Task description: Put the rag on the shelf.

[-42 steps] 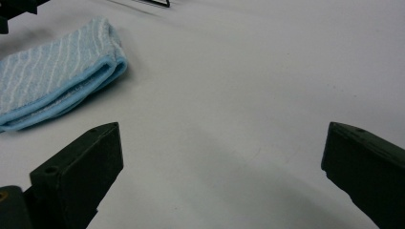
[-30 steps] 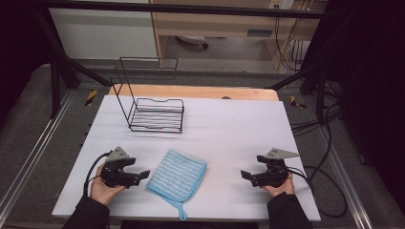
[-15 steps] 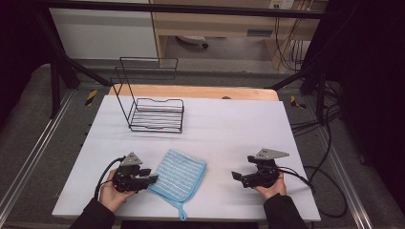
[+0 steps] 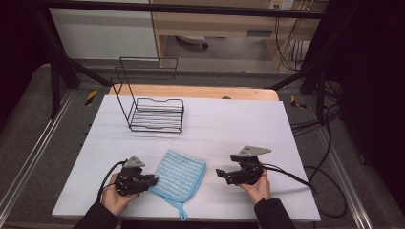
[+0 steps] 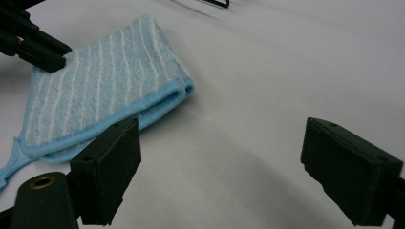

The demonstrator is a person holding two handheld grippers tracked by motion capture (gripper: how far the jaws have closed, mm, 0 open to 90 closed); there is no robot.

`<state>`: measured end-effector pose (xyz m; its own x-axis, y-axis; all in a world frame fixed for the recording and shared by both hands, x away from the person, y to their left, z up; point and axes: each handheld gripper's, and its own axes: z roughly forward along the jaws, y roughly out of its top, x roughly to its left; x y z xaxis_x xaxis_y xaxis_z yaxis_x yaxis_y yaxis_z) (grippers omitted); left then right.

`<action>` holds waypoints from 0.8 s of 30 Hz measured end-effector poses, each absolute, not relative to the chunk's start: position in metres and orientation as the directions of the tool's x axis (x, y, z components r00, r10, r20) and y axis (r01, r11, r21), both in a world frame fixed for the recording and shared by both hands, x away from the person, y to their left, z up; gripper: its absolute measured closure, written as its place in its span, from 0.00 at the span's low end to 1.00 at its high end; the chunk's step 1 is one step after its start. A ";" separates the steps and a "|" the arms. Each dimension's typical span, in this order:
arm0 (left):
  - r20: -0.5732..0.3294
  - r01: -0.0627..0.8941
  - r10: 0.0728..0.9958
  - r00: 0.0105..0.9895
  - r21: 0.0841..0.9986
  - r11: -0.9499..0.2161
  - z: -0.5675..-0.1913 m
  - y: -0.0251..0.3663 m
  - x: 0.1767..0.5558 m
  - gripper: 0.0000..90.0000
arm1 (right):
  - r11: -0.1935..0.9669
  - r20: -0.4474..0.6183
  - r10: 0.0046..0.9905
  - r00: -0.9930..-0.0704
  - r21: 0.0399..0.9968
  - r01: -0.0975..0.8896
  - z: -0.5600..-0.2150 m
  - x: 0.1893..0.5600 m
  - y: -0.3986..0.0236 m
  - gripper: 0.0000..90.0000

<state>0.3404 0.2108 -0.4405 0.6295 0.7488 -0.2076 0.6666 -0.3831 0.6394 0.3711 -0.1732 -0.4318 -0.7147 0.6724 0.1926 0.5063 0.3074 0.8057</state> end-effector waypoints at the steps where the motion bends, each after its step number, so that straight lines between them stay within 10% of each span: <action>1: -0.203 0.665 0.749 0.631 0.639 -0.387 -0.440 0.210 0.340 0.83 | 0.300 0.201 0.672 -0.713 0.806 0.510 -0.431 0.372 -0.169 0.20; 24: -0.203 0.663 0.741 0.640 0.633 -0.399 -0.440 0.209 0.340 0.90 | 0.370 0.235 0.652 -0.721 0.731 0.573 -0.453 0.402 -0.101 0.64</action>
<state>0.3400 0.2094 -0.4402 0.6397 0.7413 -0.2031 0.6634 -0.3990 0.6331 0.4023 -0.1011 -0.4526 -0.7207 0.6523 0.2347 0.5731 0.3701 0.7311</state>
